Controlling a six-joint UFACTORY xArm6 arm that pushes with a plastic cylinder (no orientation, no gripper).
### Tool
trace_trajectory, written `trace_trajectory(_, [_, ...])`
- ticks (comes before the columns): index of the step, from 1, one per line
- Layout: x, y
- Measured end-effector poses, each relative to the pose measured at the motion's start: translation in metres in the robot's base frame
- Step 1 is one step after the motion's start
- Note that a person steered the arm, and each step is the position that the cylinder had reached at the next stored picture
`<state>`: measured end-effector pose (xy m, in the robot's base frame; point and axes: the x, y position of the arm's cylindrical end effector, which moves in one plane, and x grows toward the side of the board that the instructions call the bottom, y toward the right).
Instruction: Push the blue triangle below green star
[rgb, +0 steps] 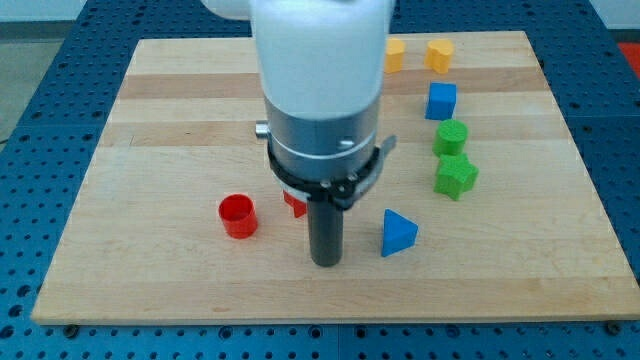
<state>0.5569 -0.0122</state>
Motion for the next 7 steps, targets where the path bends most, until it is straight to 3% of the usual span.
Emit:
trace_trajectory(2, [-0.004, 0.093])
trace_trajectory(7, [-0.031, 0.104])
